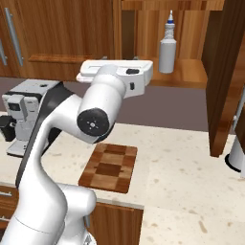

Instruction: Grab the spray bottle from the cabinet, then place it next to the cutting board for sanitizing. Then grab the dish brush from the countertop next to the sink and place it next to the cutting board.

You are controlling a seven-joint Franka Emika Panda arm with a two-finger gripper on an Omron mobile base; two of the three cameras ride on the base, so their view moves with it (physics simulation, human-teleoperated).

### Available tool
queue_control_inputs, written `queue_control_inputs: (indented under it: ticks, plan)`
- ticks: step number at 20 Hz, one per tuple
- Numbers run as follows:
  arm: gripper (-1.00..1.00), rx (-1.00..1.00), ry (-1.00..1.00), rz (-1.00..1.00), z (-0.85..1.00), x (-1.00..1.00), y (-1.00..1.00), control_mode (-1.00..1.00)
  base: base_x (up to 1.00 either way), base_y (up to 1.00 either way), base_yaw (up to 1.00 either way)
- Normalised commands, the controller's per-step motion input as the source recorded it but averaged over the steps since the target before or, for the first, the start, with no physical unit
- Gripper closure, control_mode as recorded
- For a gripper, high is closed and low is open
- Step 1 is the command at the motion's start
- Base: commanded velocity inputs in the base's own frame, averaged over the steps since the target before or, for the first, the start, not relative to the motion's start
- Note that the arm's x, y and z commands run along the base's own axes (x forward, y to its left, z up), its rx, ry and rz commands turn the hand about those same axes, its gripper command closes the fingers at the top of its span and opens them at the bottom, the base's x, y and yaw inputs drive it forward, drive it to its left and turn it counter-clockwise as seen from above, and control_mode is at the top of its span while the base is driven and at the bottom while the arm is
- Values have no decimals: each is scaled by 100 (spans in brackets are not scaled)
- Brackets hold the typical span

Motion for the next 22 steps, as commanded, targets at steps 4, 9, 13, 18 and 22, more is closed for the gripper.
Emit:
queue_control_inputs:
  ticks: [4, 9, 13, 18, 22]
  plan:
    - [-100, 0, 0, 0, 11, 28, -31, -100, 0, 0, 0]
    - [-100, 0, 0, 0, 14, 23, -38, -100, 0, 0, 0]
    - [-100, 0, 1, 0, 11, 31, -24, -100, 0, 0, 0]
    - [-100, 0, 6, 0, 11, 35, -10, -100, 0, 0, 0]
    - [-100, 0, 11, 0, 0, 51, -6, -100, 0, 0, 0]
